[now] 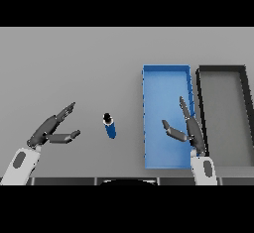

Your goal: Pick up the blue pipe and place it into the blue bin.

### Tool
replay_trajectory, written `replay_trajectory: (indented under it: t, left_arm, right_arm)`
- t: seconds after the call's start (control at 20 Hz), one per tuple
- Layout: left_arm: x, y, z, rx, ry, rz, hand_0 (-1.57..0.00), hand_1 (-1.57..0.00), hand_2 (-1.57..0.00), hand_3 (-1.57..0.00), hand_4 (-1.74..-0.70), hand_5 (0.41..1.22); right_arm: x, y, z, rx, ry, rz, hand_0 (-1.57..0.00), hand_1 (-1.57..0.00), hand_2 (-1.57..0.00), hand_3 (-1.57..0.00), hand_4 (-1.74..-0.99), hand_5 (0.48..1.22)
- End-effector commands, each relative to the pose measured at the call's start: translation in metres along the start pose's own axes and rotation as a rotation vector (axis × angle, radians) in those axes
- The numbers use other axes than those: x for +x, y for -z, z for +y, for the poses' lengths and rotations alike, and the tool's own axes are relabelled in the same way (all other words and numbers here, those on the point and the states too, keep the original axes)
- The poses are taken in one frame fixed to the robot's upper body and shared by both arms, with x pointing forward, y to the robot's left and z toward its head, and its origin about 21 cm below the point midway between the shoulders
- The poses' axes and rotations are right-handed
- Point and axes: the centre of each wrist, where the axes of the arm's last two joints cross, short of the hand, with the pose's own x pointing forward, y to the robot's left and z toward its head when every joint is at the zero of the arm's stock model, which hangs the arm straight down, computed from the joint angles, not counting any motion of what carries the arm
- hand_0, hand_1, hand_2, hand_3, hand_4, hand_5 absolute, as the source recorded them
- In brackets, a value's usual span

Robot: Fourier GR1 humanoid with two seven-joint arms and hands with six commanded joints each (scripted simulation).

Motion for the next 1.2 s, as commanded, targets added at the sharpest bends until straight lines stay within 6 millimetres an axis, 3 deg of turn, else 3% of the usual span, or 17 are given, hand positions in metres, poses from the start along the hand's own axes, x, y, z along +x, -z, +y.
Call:
replay_trajectory:
  t: [0.0, 0.2, 0.65, 1.15]
  left_arm:
    - [0.003, 0.001, -0.004, -0.026, 0.010, 0.012, 0.00, 0.00, 0.00, 0.00, -1.18, 0.544]
    - [0.014, 0.017, -0.032, -0.125, 0.008, 0.001, 0.00, 0.00, 0.00, 0.00, -1.20, 0.508]
    - [0.006, 0.052, -0.089, -0.161, 0.018, -0.046, 0.00, 0.00, 0.00, 0.00, -1.22, 0.499]
    - [-0.005, 0.096, -0.118, -0.169, -0.004, -0.070, 0.00, 0.00, 0.00, 0.00, -1.18, 0.500]
  right_arm:
    - [-0.001, -0.001, 0.000, 0.002, 0.002, -0.013, 0.00, 0.00, 0.00, 0.00, -1.242, 0.618]
    - [0.003, 0.002, -0.001, 0.010, 0.017, -0.013, 0.00, 0.00, 0.00, 0.00, -1.279, 0.638]
    - [0.002, -0.003, -0.003, 0.012, 0.028, -0.003, 0.00, 0.00, 0.00, 0.00, -1.306, 0.651]
    - [0.002, -0.007, -0.004, -0.005, 0.012, 0.021, 0.00, 0.00, 0.00, 0.00, -1.319, 0.665]
